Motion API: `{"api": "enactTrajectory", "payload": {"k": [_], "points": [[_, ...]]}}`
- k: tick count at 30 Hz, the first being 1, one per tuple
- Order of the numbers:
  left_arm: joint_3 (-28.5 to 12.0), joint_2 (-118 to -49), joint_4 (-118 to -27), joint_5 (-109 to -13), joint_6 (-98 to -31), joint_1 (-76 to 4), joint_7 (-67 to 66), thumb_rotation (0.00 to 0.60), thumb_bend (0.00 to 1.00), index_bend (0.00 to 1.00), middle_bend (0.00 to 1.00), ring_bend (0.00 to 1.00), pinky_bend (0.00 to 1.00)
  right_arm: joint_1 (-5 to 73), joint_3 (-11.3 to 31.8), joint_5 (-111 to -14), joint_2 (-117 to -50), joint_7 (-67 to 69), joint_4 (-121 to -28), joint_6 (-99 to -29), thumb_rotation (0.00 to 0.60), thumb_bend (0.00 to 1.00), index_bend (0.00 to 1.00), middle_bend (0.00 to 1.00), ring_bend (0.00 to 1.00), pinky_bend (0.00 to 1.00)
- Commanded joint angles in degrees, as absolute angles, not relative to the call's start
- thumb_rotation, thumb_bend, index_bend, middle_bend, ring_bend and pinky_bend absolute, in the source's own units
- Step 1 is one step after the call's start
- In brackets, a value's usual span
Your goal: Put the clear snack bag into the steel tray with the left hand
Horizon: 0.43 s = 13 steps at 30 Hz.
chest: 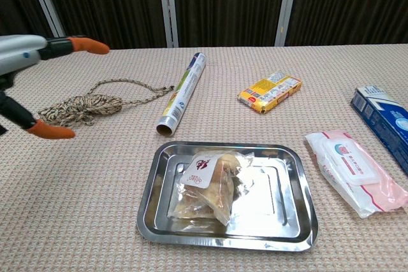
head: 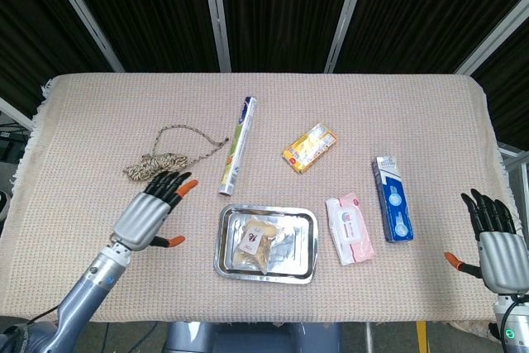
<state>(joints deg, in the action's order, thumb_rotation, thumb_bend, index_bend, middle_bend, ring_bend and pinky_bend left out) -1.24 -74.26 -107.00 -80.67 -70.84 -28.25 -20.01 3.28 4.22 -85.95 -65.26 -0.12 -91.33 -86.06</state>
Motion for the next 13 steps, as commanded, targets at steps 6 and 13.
{"api": "enactTrajectory", "payload": {"k": [6, 13], "points": [[3.59, -70.71, -104.85, -85.11, -86.29, -16.15, -16.74, 0.549, 0.06, 0.10, 0.00, 0.00, 0.00, 4.16, 4.48, -86.33, -65.75, -0.12, -90.77, -85.36, 0.600, 0.00, 0.00, 0.00, 0.00, 0.00], [4.88, -67.59, -104.43, -86.91, -89.79, -12.30, -13.99, 0.545, 0.06, 0.10, 0.00, 0.00, 0.00, 4.38, 4.79, -86.34, -66.01, -0.19, -90.58, -85.64, 0.600, 0.00, 0.00, 0.00, 0.00, 0.00]]}}
